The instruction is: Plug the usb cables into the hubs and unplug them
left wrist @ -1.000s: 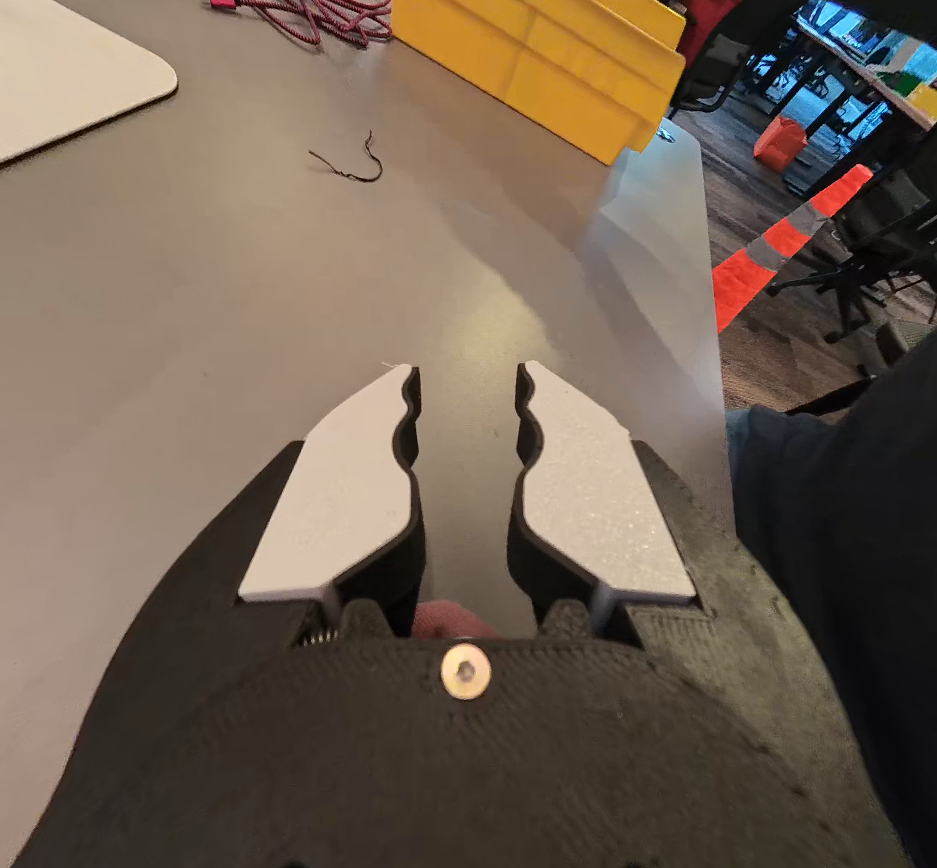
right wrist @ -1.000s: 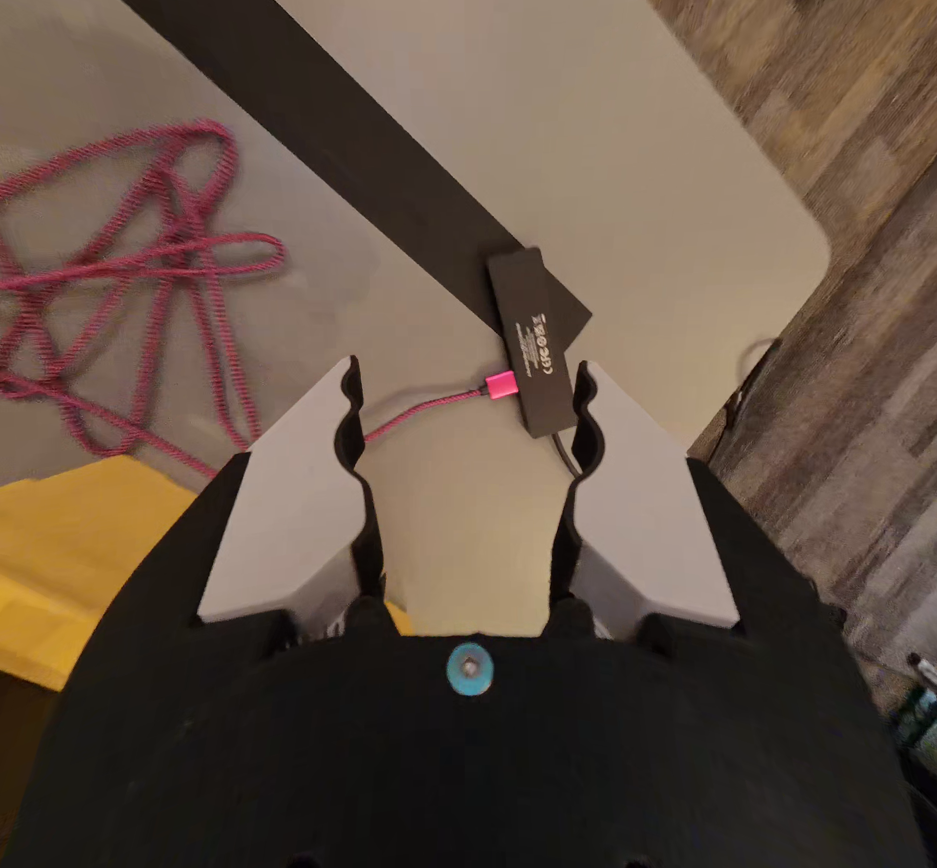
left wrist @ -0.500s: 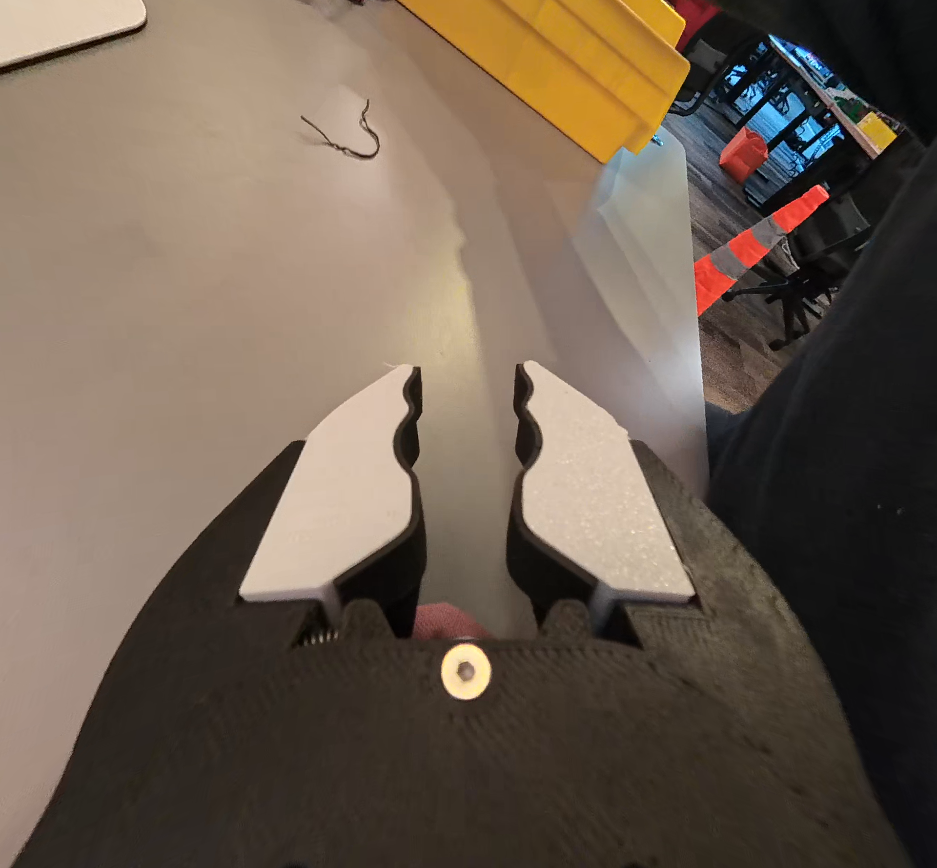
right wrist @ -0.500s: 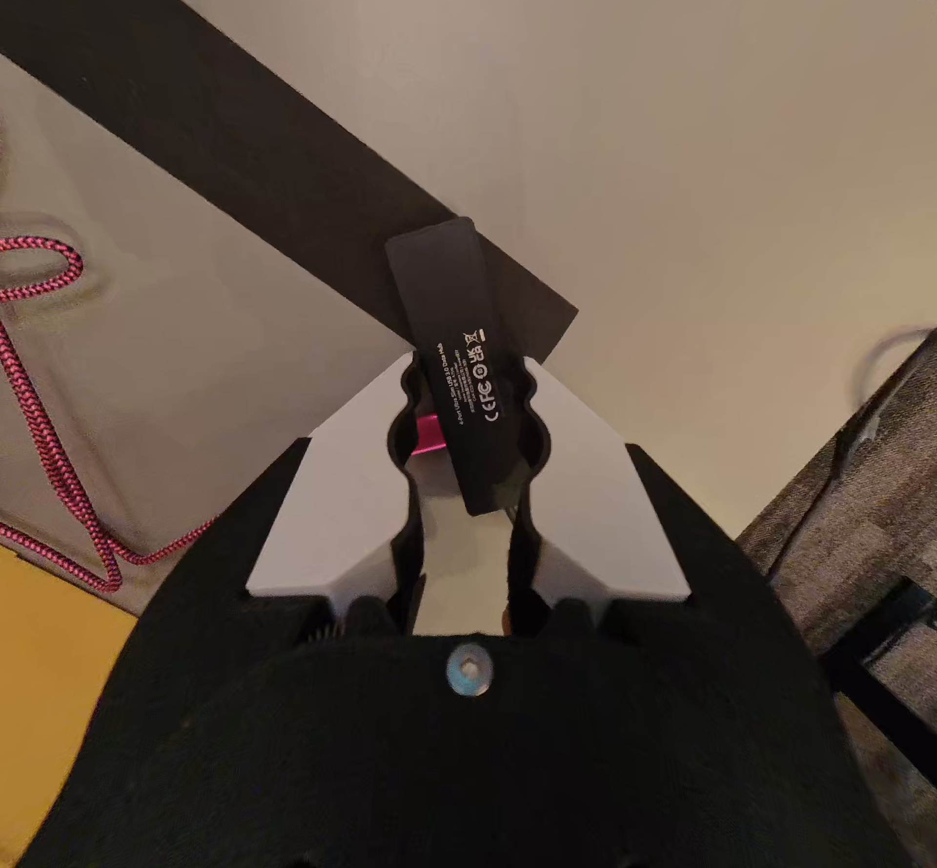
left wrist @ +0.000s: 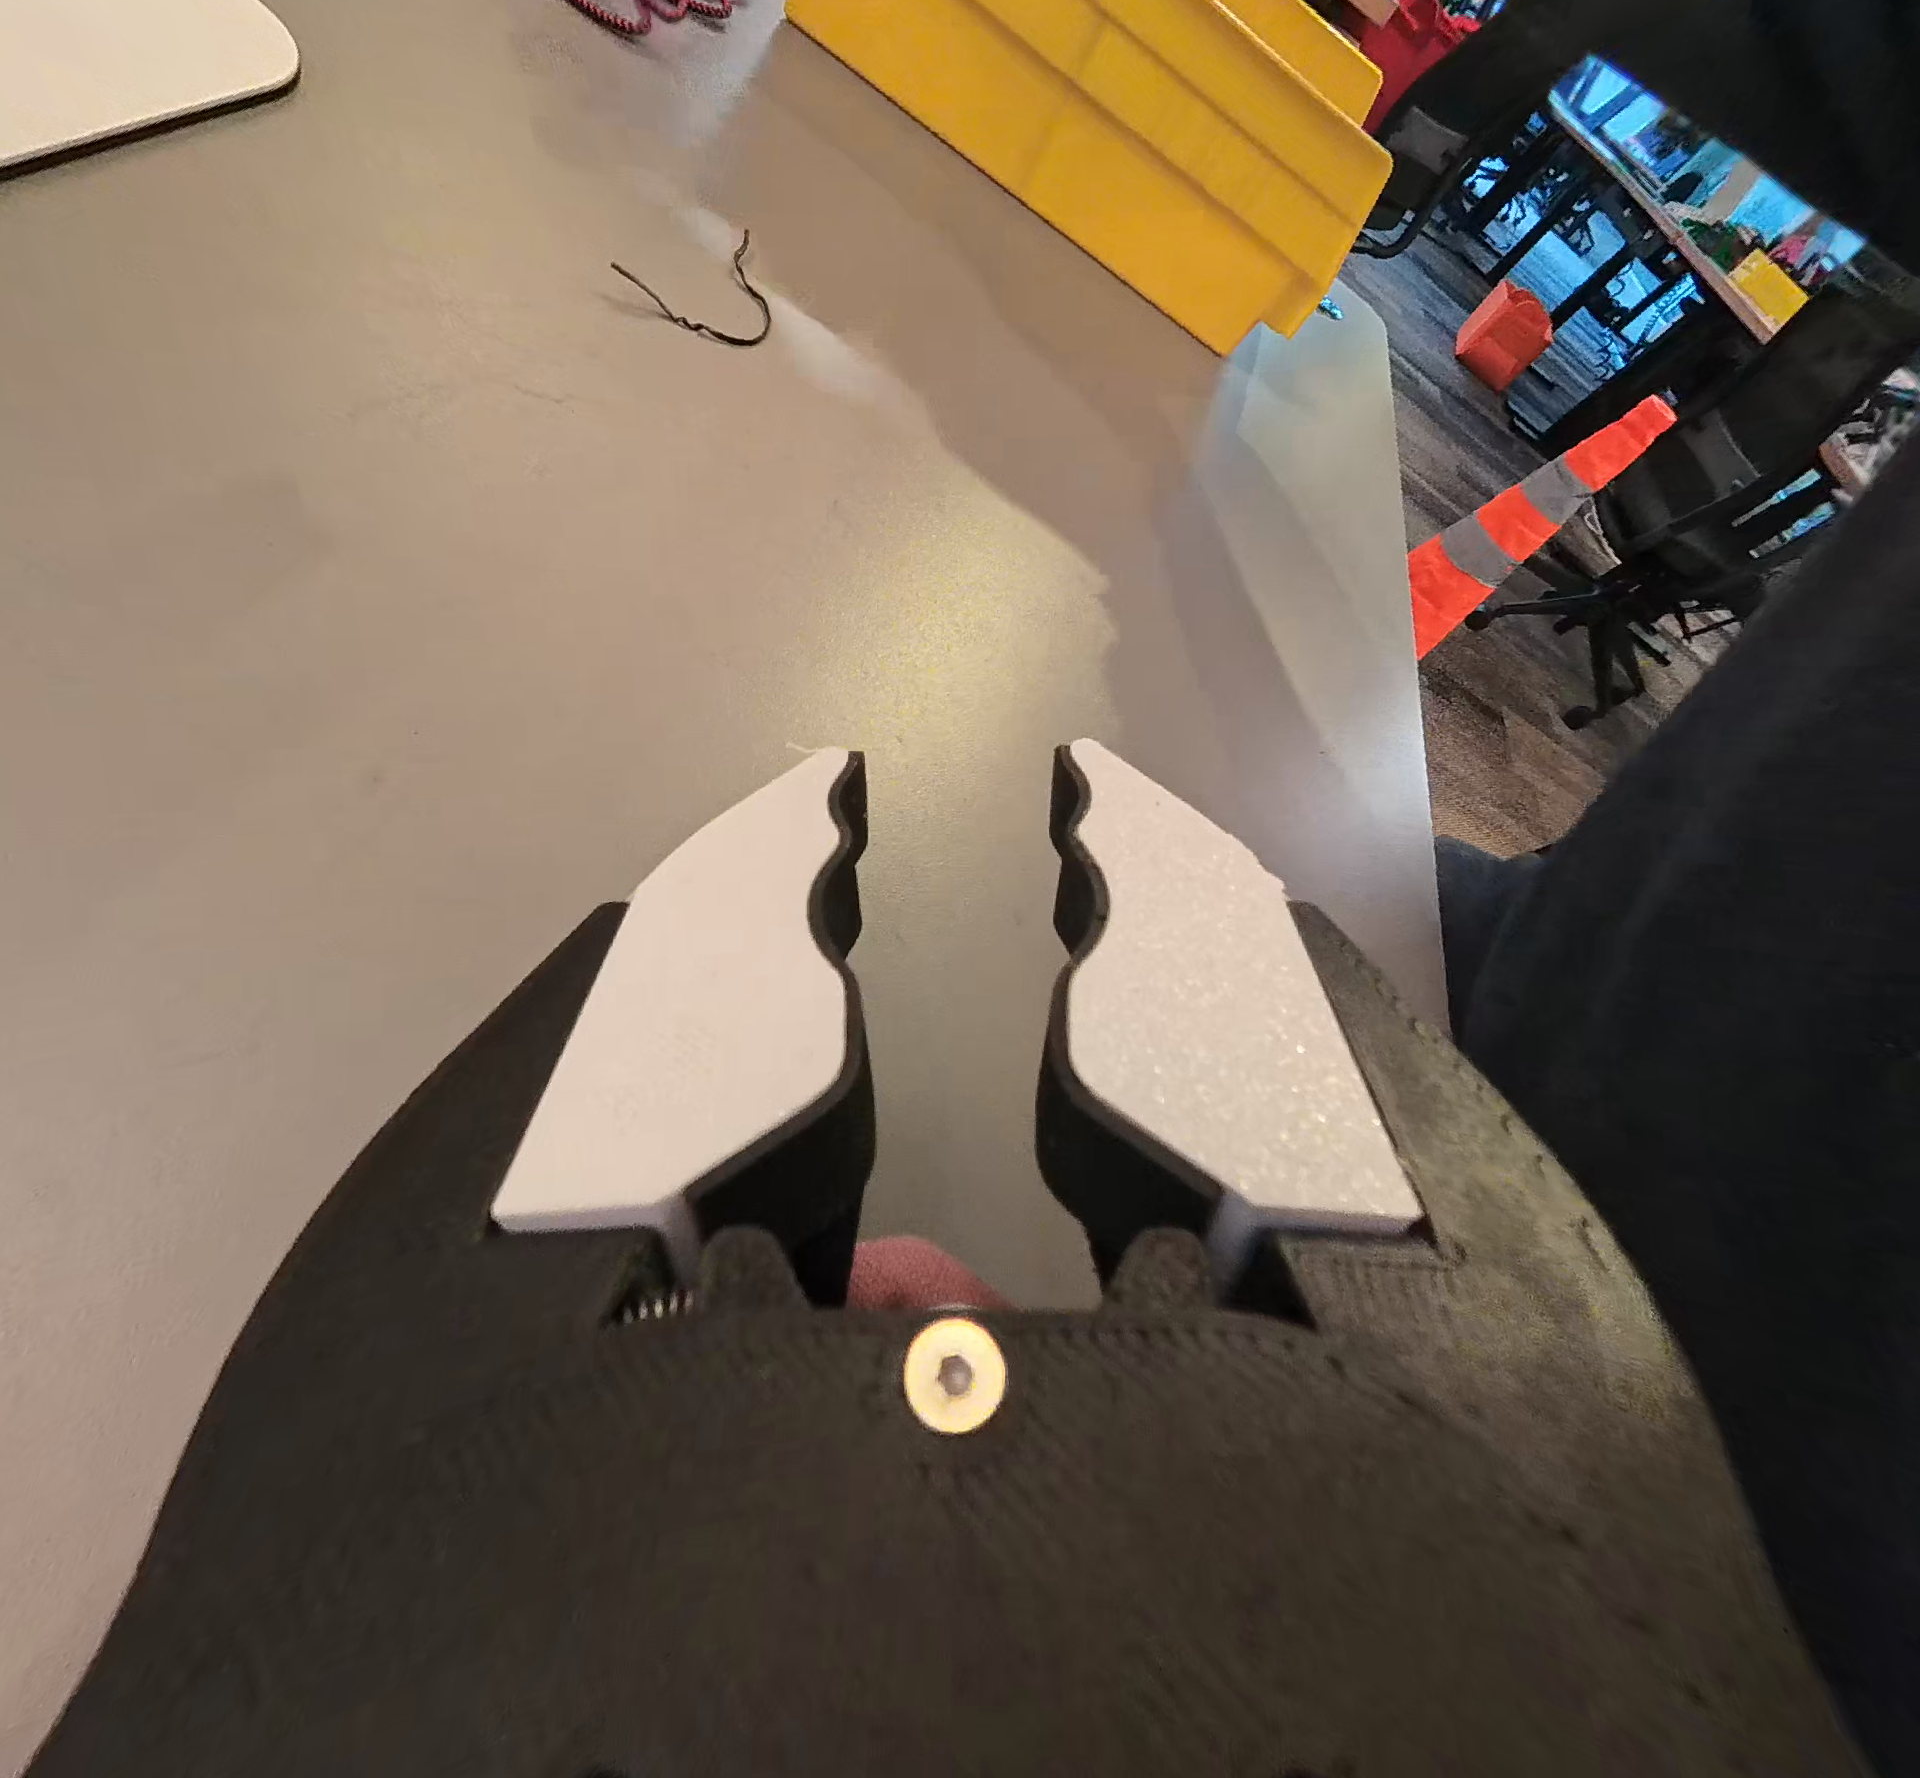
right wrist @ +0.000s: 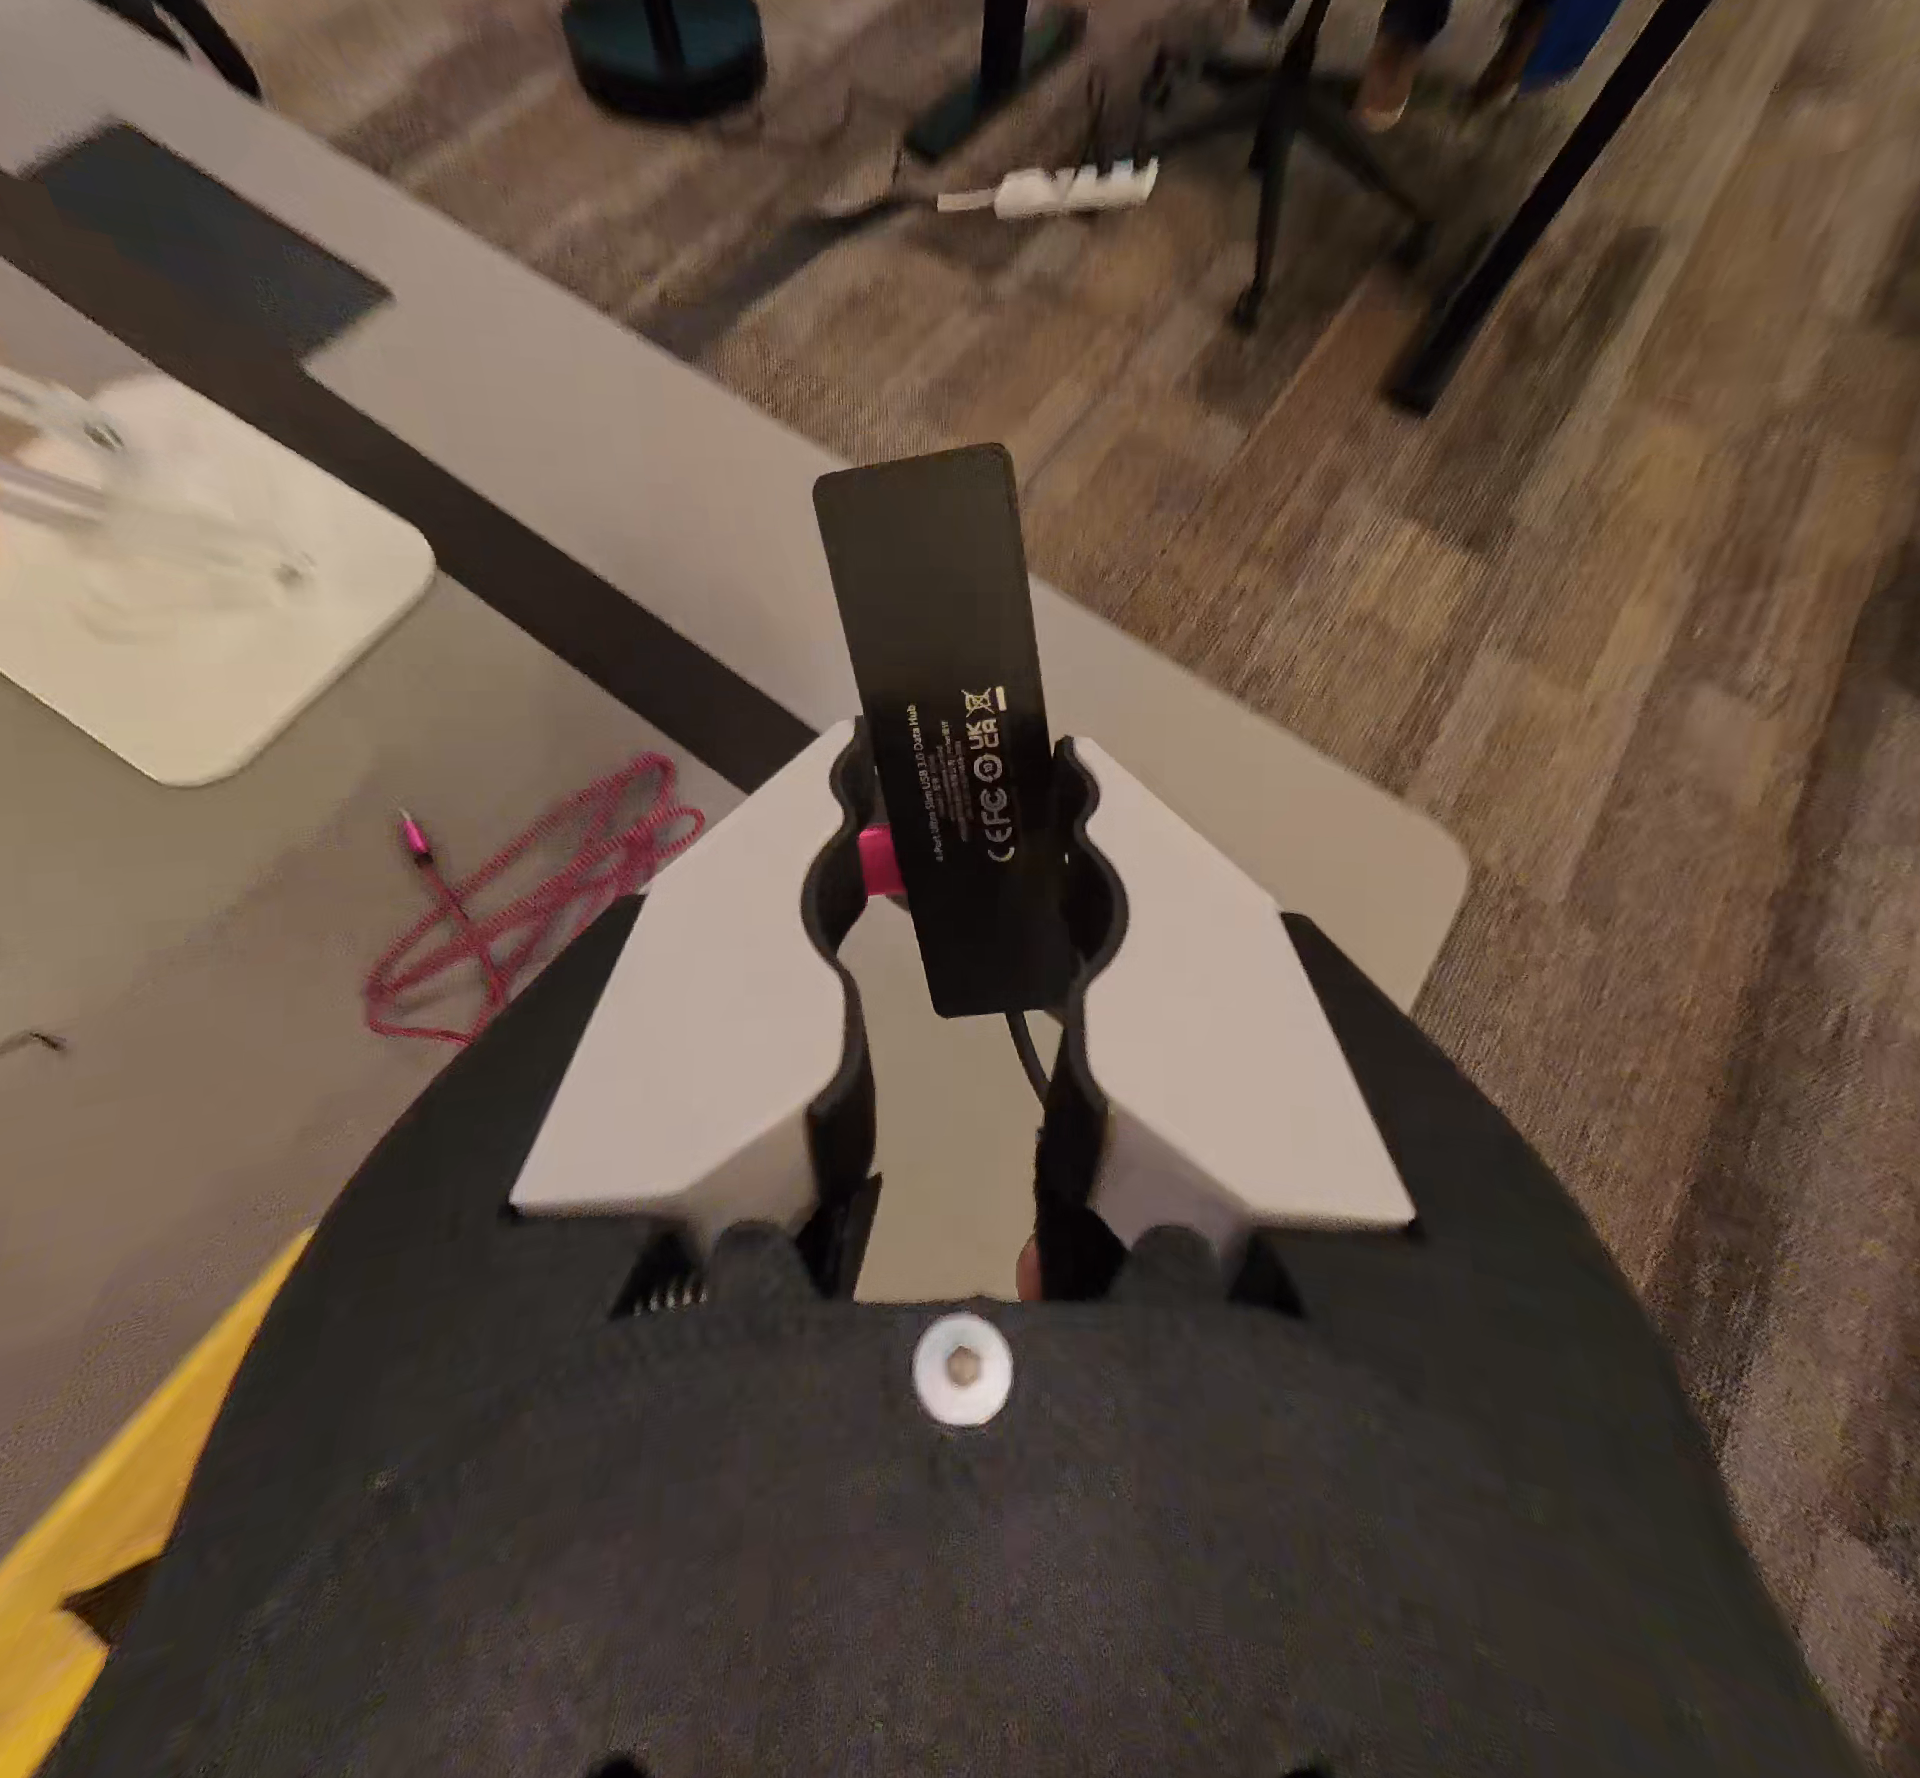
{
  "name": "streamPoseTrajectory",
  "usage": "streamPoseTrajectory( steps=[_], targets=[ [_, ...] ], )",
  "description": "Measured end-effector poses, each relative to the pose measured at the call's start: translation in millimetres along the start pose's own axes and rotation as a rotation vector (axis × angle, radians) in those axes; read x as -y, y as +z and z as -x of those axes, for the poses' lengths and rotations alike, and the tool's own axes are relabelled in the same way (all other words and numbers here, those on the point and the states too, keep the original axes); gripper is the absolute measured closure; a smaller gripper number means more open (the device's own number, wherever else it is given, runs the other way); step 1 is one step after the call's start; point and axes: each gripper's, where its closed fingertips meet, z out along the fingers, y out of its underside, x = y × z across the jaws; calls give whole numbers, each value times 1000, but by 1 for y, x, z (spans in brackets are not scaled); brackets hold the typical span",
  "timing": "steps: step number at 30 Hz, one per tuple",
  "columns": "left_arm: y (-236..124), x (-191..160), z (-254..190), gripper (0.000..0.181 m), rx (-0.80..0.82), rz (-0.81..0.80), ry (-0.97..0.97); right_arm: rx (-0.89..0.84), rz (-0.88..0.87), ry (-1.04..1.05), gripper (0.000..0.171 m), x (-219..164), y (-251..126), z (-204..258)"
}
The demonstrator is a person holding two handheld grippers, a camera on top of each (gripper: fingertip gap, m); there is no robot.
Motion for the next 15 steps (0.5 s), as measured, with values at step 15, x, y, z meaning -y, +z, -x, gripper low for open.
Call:
streamPoseTrajectory(
  steps=[15],
  targets=[
    [-2,2,-1,148,-4,-18,9,-213,-284,-122,139,213,-211,39]
  ],
)
